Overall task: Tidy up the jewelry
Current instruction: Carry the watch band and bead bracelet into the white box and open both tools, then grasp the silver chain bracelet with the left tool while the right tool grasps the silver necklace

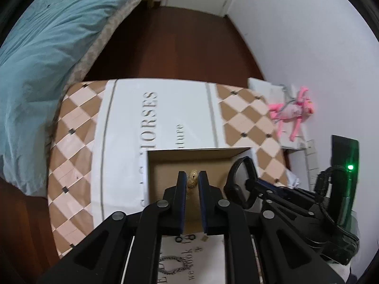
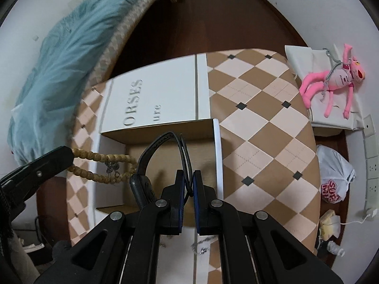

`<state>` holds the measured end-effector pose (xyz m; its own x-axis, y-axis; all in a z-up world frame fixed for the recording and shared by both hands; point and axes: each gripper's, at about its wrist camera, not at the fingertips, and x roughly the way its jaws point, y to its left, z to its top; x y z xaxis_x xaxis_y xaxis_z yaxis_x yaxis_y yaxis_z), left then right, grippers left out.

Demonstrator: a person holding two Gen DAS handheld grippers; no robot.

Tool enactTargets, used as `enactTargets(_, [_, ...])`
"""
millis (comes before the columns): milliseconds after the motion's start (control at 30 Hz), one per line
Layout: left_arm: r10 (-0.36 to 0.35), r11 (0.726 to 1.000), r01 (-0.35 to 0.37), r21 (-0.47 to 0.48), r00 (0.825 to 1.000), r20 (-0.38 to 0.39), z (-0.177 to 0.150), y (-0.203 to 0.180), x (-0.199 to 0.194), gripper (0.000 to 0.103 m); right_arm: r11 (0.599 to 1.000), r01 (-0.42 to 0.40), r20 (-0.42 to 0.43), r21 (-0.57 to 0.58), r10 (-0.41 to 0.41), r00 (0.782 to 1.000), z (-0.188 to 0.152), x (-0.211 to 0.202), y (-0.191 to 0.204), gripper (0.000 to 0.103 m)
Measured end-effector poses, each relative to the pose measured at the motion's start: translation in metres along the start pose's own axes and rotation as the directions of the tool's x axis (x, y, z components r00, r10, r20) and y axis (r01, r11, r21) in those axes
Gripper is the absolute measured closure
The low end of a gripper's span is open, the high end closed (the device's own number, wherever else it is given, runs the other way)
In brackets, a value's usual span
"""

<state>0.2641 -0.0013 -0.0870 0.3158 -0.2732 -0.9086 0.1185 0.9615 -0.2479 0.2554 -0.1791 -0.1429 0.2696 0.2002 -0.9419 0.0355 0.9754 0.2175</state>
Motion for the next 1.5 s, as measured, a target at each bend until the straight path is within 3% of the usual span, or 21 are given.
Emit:
enactTargets(67, [-0.001, 1.000, 0.001, -0.009, 1.000, -0.012, 0.001, 0.002, 0.004, 0.092, 1.000, 0.008, -0.013, 0.001, -0.008, 1.000, 0.002, 0.007, 0.000, 0.086])
enactTargets(133, [0.017, 1.000, -0.018, -0.022, 1.000, -0.019, 0.001, 0.005, 0.006, 0.092, 1.000, 0.006, -0.015, 0.000, -0.006, 1.000, 0.003, 0.008, 0.000, 0.069])
enactTargets(200, [0.045, 0.998, -0.045, -0.031, 0.999, -0.017, 0.000, 0.008, 0.006, 0.086, 1.000, 0.011, -0.003, -0.007, -0.011, 1.000, 0.002, 0.004, 0.001, 0.063])
enactTargets(267, [0.073, 0.997, -0.073, -0.025, 0.997, -0.002, -0.002, 0.009, 0.004, 0.053, 0.999, 0.025, 0.012, -0.022, -0.024, 1.000, 0.002, -0.002, 0.004, 0.056])
enactTargets(333, [0.117, 0.993, -0.116, -0.029, 0.993, 0.035, -0.007, 0.014, 0.000, 0.028, 0.998, 0.045, 0.028, -0.032, -0.044, 0.999, 0.000, -0.008, 0.007, 0.038])
enactTargets(400, [0.154, 0.988, -0.152, -0.031, 0.986, 0.063, -0.012, 0.018, -0.002, 0.026, 0.995, 0.091, 0.051, -0.047, -0.088, 0.995, -0.003, -0.014, 0.008, 0.023])
enactTargets(433, [0.175, 0.984, -0.173, -0.031, 0.982, 0.070, -0.016, 0.019, -0.002, 0.021, 0.991, 0.124, 0.063, -0.055, -0.120, 0.991, -0.006, -0.017, 0.009, 0.015])
enactTargets(467, [0.192, 0.981, -0.191, -0.032, 0.979, 0.071, -0.019, 0.021, -0.001, 0.010, 0.986, 0.152, 0.072, -0.062, -0.148, 0.986, -0.009, -0.018, 0.009, 0.012])
enactTargets(500, [0.200, 0.980, -0.198, -0.031, 0.977, 0.072, -0.022, 0.022, 0.001, 0.007, 0.983, 0.174, 0.077, -0.065, -0.169, 0.983, -0.011, -0.018, 0.009, 0.009])
enactTargets(667, [0.243, 0.970, -0.243, -0.008, 0.967, 0.076, -0.040, 0.020, 0.011, 0.005, 0.965, 0.255, 0.085, -0.069, -0.249, 0.965, -0.025, -0.010, 0.003, 0.005])
enactTargets(1000, [0.269, 0.963, -0.271, 0.009, 0.958, 0.099, -0.055, 0.011, 0.011, 0.005, 0.958, 0.282, 0.098, -0.059, -0.275, 0.956, -0.038, -0.011, -0.001, 0.005])
enactTargets(1500, [0.251, 0.966, -0.259, 0.013, 0.946, 0.207, -0.076, -0.013, -0.050, 0.005, 0.955, 0.296, 0.249, -0.024, -0.281, 0.927, -0.062, -0.086, 0.007, 0.005])
